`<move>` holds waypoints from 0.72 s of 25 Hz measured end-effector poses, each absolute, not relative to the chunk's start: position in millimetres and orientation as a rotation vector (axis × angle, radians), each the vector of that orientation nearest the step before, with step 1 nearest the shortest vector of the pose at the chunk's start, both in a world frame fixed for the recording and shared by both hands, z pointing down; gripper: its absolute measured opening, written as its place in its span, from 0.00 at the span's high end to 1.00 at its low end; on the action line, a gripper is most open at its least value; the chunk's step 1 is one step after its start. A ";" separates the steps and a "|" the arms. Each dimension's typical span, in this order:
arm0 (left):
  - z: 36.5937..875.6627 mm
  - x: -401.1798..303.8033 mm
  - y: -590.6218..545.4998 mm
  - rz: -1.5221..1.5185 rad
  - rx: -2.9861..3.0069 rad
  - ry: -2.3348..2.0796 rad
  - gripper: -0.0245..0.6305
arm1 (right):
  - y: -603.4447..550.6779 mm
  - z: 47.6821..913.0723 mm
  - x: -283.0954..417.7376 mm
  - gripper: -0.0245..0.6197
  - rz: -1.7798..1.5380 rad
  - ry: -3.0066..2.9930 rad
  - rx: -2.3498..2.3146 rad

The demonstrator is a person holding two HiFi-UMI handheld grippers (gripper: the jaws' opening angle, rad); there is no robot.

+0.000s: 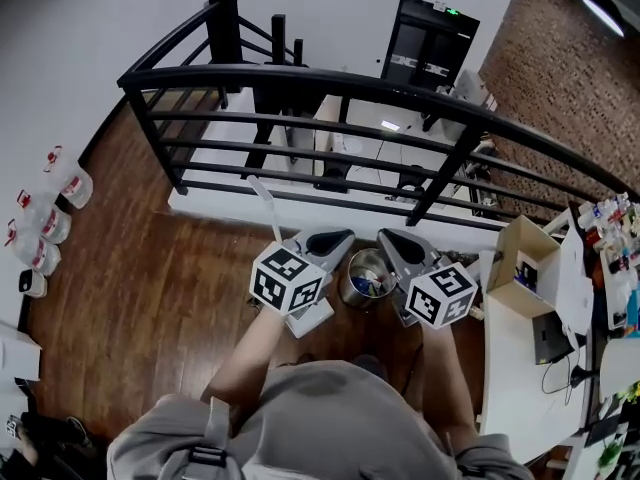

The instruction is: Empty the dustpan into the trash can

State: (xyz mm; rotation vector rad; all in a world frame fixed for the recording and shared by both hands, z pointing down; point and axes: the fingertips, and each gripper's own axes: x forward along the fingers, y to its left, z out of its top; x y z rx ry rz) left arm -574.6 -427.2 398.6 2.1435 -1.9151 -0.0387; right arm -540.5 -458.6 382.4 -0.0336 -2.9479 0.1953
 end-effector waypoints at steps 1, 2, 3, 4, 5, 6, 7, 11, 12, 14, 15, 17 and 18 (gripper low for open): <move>398.1 -574.4 -427.9 -0.036 2.147 -1.913 0.95 | -459.8 380.9 -539.7 0.96 0.193 -2.952 -0.028; 397.1 -574.6 -429.5 -0.036 2.151 -1.912 0.95 | -461.4 378.8 -539.7 0.96 0.189 -2.957 -0.023; 396.4 -574.6 -431.3 -0.038 2.154 -1.908 0.95 | -462.7 377.0 -540.2 0.96 0.186 -2.960 -0.020; 396.5 -573.9 -432.8 -0.037 2.158 -1.902 0.95 | -463.3 376.2 -540.5 0.96 0.184 -2.962 -0.019; 397.4 -572.6 -433.9 -0.034 2.161 -1.893 0.95 | -463.5 376.1 -540.4 0.96 0.185 -2.962 -0.017; 398.5 -571.1 -435.1 -0.029 2.165 -1.883 0.95 | -464.0 376.1 -540.1 0.96 0.187 -2.962 -0.014; 399.2 -569.9 -436.4 -0.026 2.169 -1.875 0.95 | -464.9 375.7 -539.8 0.96 0.187 -2.963 -0.010; 397.8 -568.3 -440.0 -0.021 2.181 -1.858 0.95 | -468.2 372.2 -540.0 0.96 0.185 -2.967 0.003; 397.7 -567.9 -440.5 -0.019 2.184 -1.854 0.95 | -468.8 372.0 -540.0 0.96 0.186 -2.967 0.007; 397.9 -567.1 -441.5 -0.017 2.190 -1.849 0.95 | -469.7 373.0 -539.9 0.96 0.187 -2.965 0.012; 398.0 -567.0 -441.9 -0.017 2.192 -1.847 0.95 | -469.8 373.8 -540.1 0.96 0.189 -2.963 0.013; 398.0 -567.0 -442.4 -0.014 2.197 -1.840 0.95 | -469.5 374.6 -540.7 0.96 0.190 -2.960 0.013; 398.0 -567.0 -442.5 -0.010 2.199 -1.836 0.95 | -469.4 374.8 -541.1 0.96 0.190 -2.959 0.013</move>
